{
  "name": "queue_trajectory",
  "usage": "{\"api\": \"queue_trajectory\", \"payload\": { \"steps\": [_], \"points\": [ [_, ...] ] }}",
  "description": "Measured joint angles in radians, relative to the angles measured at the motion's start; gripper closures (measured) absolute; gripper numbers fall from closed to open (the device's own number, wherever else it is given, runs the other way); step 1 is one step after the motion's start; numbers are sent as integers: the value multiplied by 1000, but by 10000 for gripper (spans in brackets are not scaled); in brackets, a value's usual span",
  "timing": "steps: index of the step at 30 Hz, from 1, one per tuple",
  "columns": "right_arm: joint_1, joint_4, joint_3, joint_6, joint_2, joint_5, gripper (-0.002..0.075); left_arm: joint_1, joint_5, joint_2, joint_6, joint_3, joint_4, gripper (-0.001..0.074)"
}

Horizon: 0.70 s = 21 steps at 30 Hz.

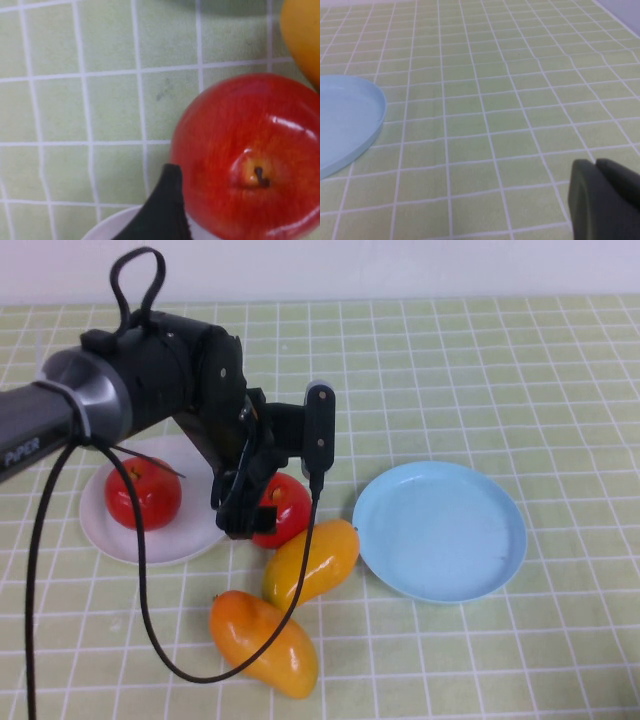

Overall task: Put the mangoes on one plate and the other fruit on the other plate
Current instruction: Put one type of fruit in the left plate

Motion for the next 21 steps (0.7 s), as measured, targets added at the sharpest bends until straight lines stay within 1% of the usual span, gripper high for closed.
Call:
{"api": "queue_trajectory", "payload": {
  "steps": [21],
  "points": [
    [0,0,0,0,0,0,743,0,-50,46,1,-2,2,66]
  ]
}}
